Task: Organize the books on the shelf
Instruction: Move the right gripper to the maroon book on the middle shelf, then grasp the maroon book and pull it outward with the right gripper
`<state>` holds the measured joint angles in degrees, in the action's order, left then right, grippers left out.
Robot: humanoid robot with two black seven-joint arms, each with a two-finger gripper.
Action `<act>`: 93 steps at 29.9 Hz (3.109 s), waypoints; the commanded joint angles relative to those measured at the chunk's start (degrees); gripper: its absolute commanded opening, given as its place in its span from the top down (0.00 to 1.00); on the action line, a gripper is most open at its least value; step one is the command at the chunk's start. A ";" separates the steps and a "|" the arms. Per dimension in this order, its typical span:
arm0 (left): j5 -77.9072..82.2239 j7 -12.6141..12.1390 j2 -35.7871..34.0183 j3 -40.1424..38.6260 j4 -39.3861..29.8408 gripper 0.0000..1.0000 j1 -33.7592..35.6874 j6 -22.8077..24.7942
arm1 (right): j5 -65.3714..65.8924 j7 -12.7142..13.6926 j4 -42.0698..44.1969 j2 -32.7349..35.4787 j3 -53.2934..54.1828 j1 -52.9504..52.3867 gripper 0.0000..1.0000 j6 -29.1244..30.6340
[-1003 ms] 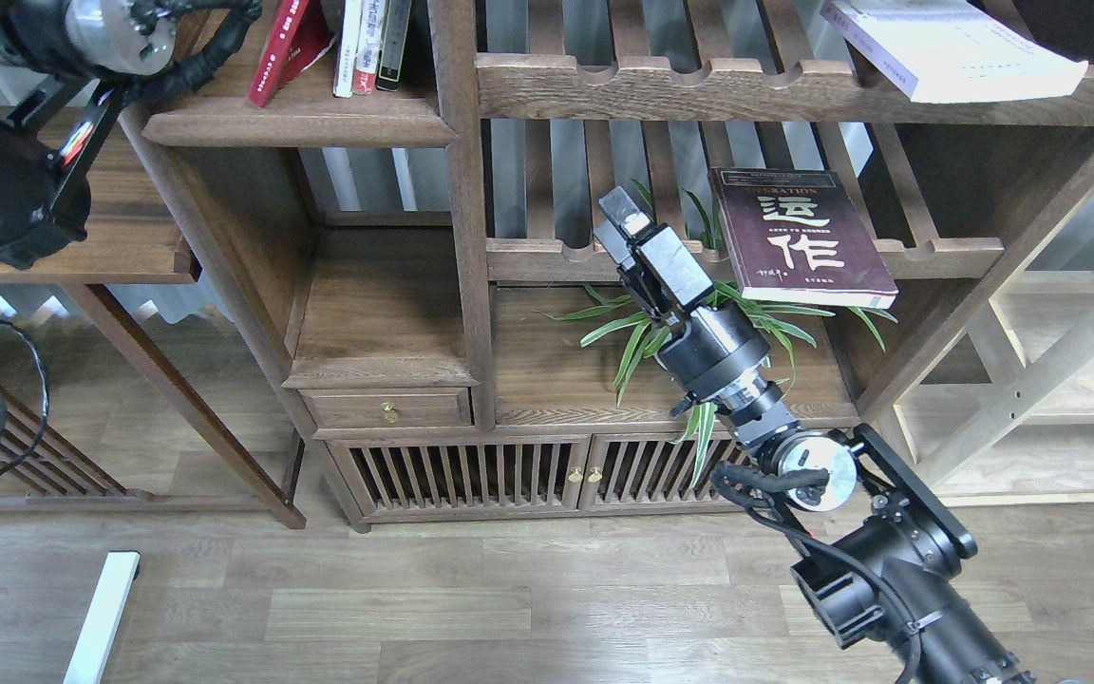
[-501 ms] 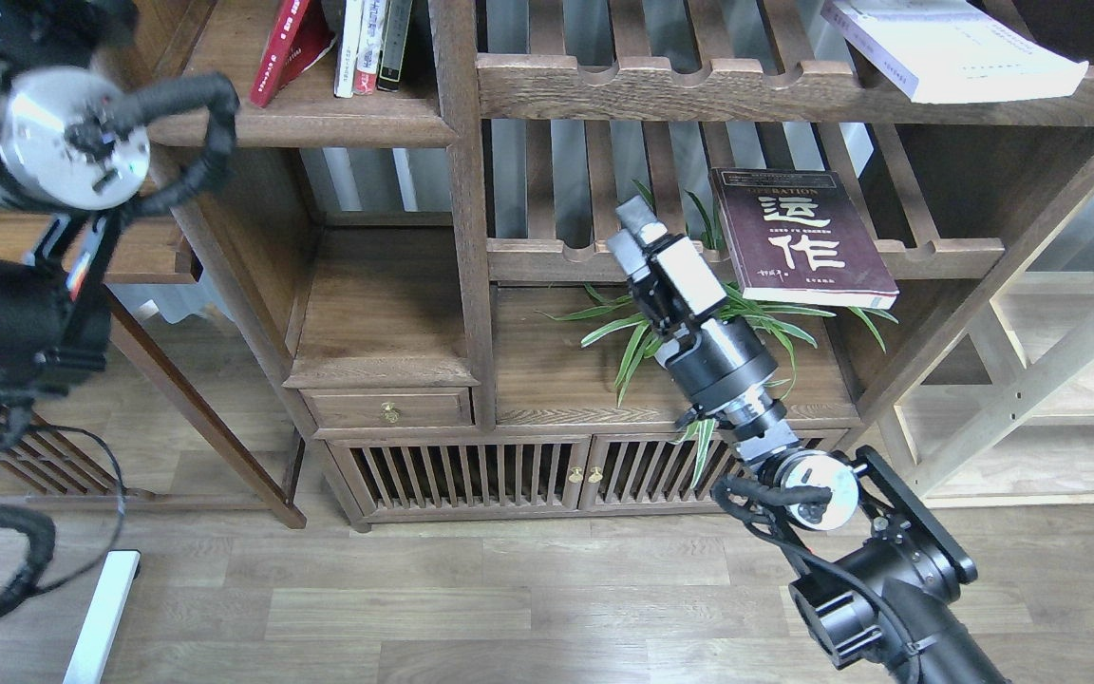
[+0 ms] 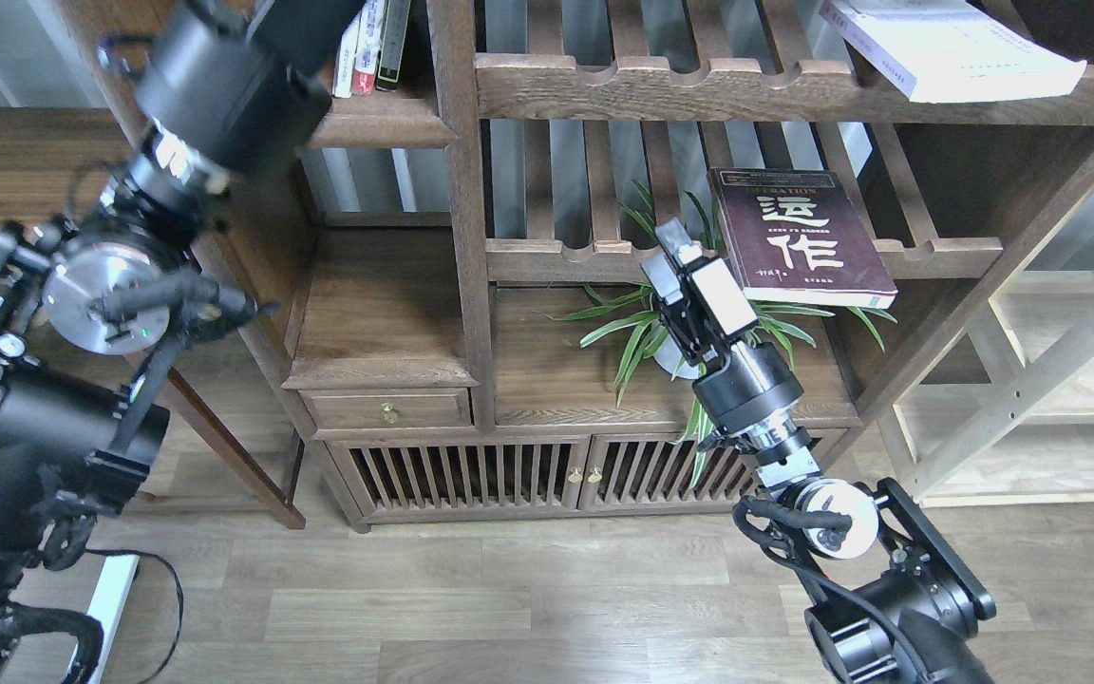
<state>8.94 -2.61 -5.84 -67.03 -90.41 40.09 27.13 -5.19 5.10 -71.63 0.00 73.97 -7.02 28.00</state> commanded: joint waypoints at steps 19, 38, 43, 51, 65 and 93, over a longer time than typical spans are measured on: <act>-0.94 0.15 1.36 7.08 10.96 0.01 -12.85 0.87 | -6.24 0.00 9.56 5.80 4.16 2.28 0.08 -1.45; -1.03 -0.20 -3.56 7.52 11.31 0.01 -17.51 0.87 | -10.28 -0.18 20.55 6.33 7.50 -9.06 0.08 -18.07; -1.03 -0.20 -3.83 8.23 11.22 0.01 -17.51 0.87 | -12.12 -0.18 24.34 6.24 8.20 -12.13 0.08 -19.12; -1.12 -0.20 -4.44 8.93 11.14 0.01 -18.47 0.87 | -13.88 -0.09 29.43 5.98 8.99 -15.47 0.09 -19.30; -1.12 -0.20 -4.53 8.84 11.14 0.01 -18.30 0.87 | -15.38 -0.09 31.54 5.98 9.17 -18.46 0.23 -22.02; -0.77 -0.20 -5.32 8.58 11.22 0.01 -17.86 0.87 | -18.28 -0.53 34.89 4.75 11.28 -20.93 0.74 -22.73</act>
<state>8.15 -2.80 -11.14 -58.55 -79.19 22.20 28.00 -23.15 4.55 -36.65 4.99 85.05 -27.98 5.14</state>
